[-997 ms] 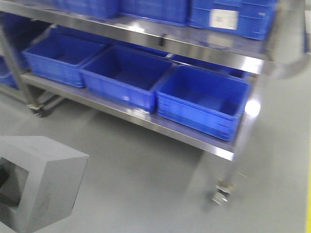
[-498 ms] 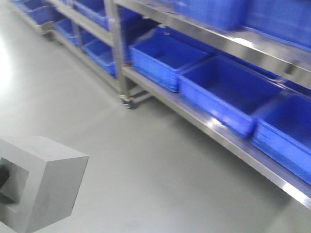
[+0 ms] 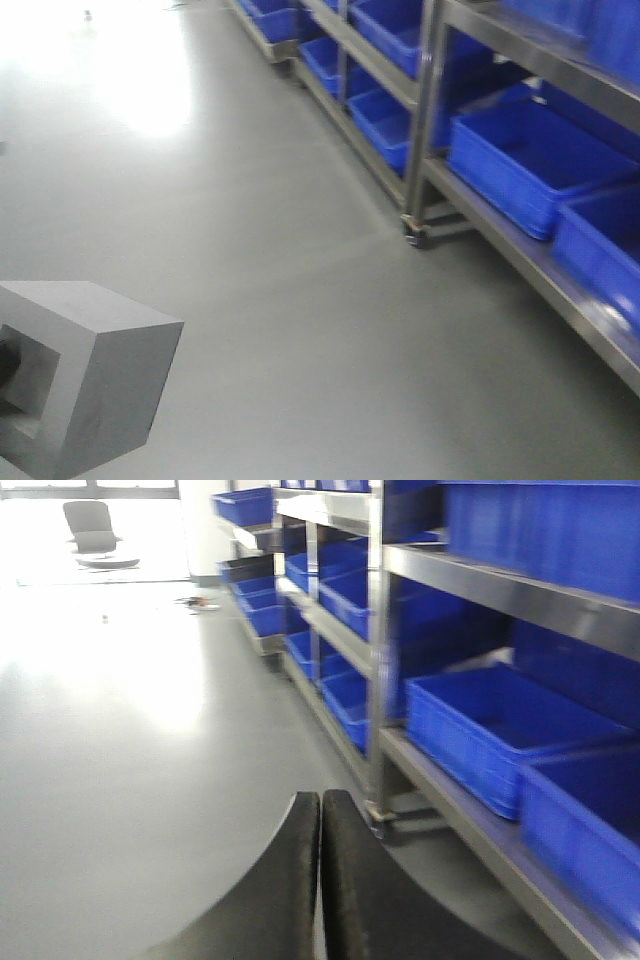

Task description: Sort gray base to blue bin

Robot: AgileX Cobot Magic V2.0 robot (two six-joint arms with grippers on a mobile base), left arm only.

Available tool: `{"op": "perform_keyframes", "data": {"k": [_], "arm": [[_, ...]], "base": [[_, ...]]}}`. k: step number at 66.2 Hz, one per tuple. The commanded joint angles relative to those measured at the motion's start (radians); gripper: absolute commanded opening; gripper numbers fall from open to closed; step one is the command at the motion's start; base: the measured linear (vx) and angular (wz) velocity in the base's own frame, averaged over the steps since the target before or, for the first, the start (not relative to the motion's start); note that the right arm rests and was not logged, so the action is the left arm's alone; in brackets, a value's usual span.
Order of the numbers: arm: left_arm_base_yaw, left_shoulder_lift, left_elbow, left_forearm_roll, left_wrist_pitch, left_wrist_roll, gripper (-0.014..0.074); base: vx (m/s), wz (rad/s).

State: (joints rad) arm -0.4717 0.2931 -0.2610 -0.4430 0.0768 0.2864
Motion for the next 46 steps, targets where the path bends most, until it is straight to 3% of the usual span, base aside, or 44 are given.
{"op": "perform_keyframes", "data": {"k": [1,23,46], "arm": [[0.0,0.006,-0.03,-0.013,-0.092,-0.007,-0.0006],[0.0,0.006,-0.03,-0.013,-0.089,-0.007,-0.0006],[0.0,0.006,-0.03,-0.013,-0.089,-0.007,-0.0006]], "base": [[0.2,0.77],[0.2,0.65],[0.27,0.25]]}}
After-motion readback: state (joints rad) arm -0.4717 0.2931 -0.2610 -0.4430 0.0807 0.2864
